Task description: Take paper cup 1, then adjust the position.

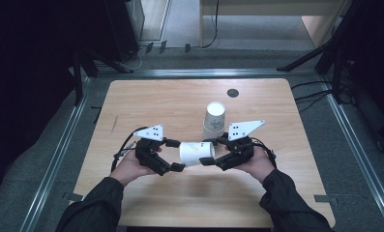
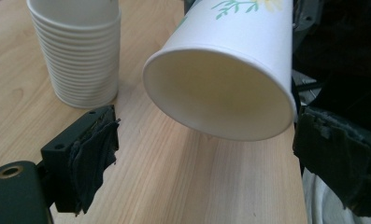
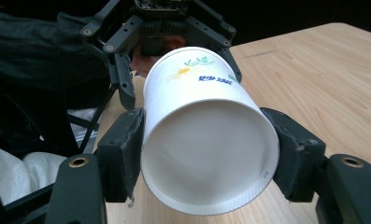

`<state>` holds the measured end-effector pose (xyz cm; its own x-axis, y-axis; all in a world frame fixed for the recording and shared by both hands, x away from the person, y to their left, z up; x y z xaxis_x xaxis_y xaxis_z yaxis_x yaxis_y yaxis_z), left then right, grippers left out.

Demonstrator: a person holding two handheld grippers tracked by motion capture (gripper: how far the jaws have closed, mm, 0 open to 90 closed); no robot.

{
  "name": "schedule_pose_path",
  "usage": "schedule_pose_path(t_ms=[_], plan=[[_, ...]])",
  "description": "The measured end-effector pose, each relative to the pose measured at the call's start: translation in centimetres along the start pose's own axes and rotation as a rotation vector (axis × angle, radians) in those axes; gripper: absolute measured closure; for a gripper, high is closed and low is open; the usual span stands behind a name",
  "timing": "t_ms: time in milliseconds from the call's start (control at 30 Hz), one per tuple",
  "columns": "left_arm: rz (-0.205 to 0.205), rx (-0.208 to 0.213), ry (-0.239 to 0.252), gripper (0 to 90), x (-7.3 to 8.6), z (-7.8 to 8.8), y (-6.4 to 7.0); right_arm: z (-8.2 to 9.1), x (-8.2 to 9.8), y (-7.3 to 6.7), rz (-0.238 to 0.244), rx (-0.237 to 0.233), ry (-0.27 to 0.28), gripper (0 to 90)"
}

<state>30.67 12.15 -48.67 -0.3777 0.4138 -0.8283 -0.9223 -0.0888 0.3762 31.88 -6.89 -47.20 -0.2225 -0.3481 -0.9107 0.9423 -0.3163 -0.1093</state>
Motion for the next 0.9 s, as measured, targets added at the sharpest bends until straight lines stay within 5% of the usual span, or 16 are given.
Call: schedule_pose_path(t_ms=[433,900], plan=[[0.023,0.019,0.071,7.2,0.0,-0.1,-0.2,-0.2,0.1,0.2,-0.016,-0.017,0.012,34.7],[-0.015,0.054,0.087,7.7,-0.1,-1.1,-0.1,-0.7,0.2,-0.3,-0.023,-0.059,0.01,34.7]])
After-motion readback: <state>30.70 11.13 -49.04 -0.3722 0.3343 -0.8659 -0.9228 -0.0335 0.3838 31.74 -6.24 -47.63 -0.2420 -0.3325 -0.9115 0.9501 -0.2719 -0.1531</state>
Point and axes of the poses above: each handheld gripper's, and its own axes: z roughly backward along the jaws, x roughly out of its underside, y roughly to its right, the point moved 6 cm from there along -z, roughly forward along the jaws, and after that the axes turned 13 degrees about x, right-handed, at the moved point
